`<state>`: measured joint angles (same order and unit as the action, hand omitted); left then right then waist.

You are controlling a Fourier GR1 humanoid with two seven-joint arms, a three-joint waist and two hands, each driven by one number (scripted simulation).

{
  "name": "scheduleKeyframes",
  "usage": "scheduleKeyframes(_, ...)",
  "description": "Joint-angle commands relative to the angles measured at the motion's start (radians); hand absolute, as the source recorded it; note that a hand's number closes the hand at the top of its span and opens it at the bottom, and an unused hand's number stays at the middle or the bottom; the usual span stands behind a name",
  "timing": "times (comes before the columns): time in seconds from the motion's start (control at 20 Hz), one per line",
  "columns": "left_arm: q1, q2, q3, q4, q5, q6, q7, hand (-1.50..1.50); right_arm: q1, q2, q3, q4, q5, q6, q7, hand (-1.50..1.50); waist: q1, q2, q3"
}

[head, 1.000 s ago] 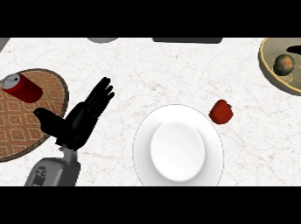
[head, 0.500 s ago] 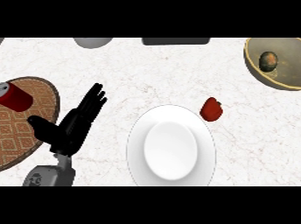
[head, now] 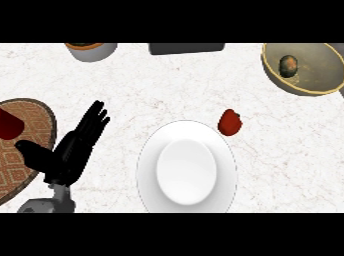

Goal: Pick the squash from the plate and place it in the bowl

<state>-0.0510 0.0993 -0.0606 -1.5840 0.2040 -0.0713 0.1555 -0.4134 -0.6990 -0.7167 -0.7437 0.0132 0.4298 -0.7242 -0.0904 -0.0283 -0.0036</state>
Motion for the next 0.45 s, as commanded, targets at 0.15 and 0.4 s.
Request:
scheduleKeyframes(0.15,0.012,0.007,0.032,0.006,0.005,0.013,-0.012,0.00,0.408,0.066,-0.044,-0.205,-0.098,0.221,-0.139,1.50,-0.057,-0.002,-0.001)
scheduleKeyframes(0.4,0.018,0.000,0.020,-0.029,0.007,0.014,-0.002,0.00,0.690,0.199,0.038,-0.392,-0.074,0.244,-0.209,1.50,-0.037,0.004,0.000)
